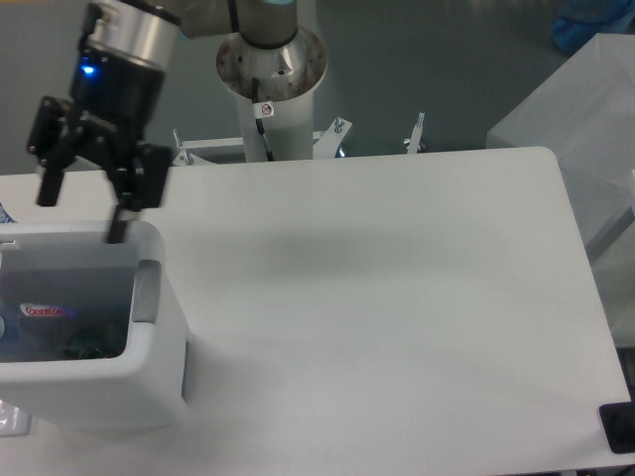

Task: Place the trash in the trash can
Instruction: 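Open the gripper to release the wrapper and raise it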

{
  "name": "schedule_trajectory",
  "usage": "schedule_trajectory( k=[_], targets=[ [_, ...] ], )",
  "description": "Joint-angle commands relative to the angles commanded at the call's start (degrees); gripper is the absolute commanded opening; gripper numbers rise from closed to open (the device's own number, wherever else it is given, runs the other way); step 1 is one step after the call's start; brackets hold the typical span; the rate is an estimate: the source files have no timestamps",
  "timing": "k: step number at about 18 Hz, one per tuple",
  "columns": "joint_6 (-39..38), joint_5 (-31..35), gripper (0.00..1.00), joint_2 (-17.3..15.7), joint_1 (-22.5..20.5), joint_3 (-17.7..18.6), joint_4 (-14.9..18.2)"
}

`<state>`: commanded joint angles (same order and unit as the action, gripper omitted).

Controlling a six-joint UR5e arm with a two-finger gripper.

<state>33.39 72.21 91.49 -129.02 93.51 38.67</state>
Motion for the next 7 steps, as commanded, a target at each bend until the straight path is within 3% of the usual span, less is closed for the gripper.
schedule_trajectory(
  k=[2,4,7],
  targets=[
    [0.61,6.43,1.00,0.26,-1.84,-0.35,0.17],
    [1.23,8.82,1.00,0.70,-3.78,-0.44,1.14],
    [7.97,8.83,1.00,0.62,-7.99,-0.17,6.22]
  ],
)
